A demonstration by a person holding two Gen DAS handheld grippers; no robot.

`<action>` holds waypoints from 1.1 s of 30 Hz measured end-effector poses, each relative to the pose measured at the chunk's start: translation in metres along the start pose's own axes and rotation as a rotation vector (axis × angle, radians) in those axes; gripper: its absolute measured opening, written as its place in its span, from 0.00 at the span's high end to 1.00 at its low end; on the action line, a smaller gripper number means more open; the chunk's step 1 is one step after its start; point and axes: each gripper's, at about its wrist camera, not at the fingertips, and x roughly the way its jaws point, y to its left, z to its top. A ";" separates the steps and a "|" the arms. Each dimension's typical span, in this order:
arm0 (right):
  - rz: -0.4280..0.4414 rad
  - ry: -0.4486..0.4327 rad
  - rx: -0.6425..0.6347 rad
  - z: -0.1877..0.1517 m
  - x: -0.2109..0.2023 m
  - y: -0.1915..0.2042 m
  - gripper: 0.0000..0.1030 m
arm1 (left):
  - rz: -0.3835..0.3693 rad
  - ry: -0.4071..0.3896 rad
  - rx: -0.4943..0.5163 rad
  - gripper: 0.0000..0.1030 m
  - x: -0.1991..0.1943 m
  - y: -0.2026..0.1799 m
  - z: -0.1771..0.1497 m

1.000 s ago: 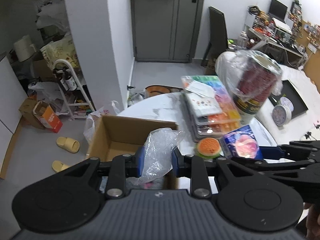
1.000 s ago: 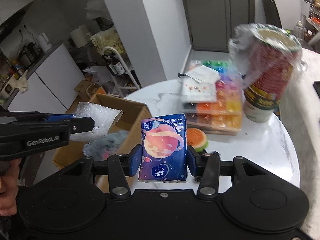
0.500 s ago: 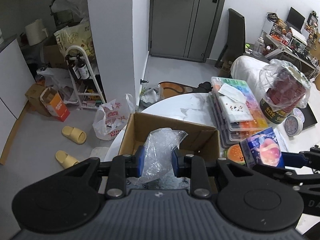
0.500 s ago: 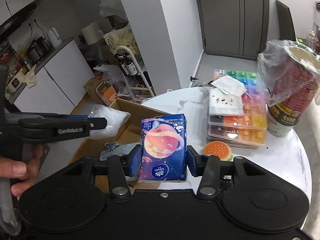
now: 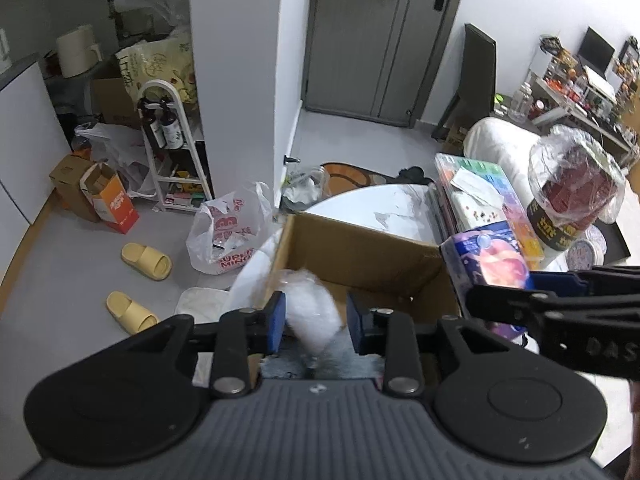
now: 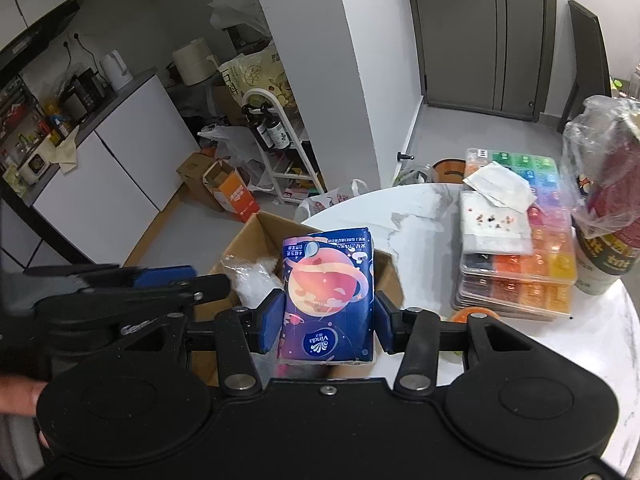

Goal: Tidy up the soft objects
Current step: 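Open the left tool over the box while the right tool lowers the tissue pack in and opens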

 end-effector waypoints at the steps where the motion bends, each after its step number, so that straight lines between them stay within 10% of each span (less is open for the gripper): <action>1: 0.002 0.002 0.001 0.000 0.002 0.001 0.55 | -0.001 -0.004 -0.010 0.69 -0.002 0.003 0.000; 27: 0.053 0.013 0.035 -0.013 -0.012 -0.022 0.37 | 0.027 -0.009 -0.047 0.61 -0.018 0.010 -0.010; 33: 0.030 0.030 0.045 -0.027 -0.027 -0.044 0.32 | 0.038 -0.027 -0.001 0.36 -0.024 -0.008 -0.016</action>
